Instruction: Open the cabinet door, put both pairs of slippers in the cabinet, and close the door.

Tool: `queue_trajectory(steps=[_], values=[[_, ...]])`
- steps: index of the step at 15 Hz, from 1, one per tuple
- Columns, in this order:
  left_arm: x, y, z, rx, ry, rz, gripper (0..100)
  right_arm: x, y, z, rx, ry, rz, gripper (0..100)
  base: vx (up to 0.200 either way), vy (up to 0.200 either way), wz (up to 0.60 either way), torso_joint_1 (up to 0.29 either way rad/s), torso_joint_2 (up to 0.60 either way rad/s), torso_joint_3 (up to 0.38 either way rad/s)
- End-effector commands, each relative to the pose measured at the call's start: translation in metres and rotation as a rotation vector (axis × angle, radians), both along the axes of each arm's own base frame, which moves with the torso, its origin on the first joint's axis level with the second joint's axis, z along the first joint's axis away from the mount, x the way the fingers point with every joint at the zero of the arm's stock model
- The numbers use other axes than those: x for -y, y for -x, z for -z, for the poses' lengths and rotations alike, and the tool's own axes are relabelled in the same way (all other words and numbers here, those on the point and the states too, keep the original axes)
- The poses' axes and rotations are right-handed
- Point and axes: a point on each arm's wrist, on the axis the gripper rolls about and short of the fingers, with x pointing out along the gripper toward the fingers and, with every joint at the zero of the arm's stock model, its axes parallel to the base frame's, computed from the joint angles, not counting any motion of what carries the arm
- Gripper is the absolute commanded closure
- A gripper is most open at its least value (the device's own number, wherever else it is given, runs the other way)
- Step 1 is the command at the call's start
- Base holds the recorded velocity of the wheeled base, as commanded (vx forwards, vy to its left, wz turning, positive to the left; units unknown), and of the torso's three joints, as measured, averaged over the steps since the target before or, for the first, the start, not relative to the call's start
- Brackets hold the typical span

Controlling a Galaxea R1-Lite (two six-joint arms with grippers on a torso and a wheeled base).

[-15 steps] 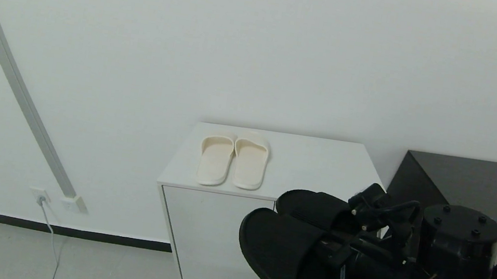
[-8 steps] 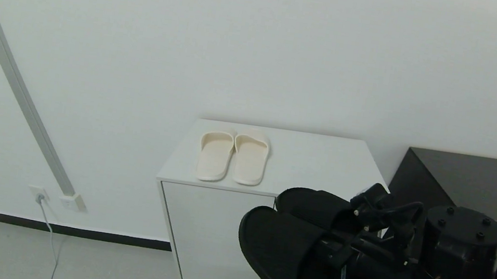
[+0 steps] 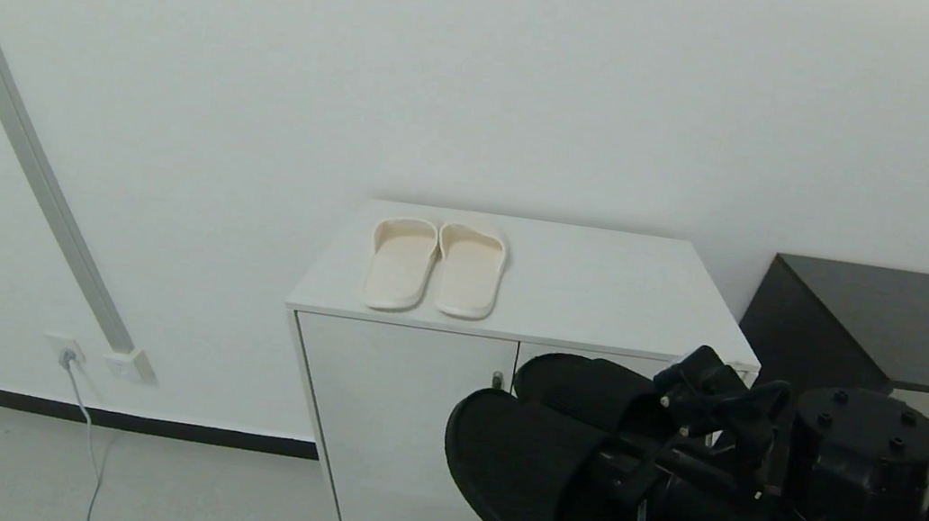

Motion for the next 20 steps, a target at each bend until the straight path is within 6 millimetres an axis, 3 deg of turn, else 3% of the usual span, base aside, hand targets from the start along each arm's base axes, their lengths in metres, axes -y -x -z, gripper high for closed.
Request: queue_trajectory(steps=[1,20], values=[[0.0,0.0,0.0,0.0,0.001,0.0,0,-0.0001,0.0012,0.0014,-0.004,0.004,-0.004,100,0.0,0.0,0.0,-0.203,0.47,0.271],[0.0,0.0,0.0,0.0,-0.002,0.0,0,0.0009,0.0067,0.0091,-0.028,0.026,-0.017,100,0.0,0.0,0.0,-0.192,0.52,0.319]])
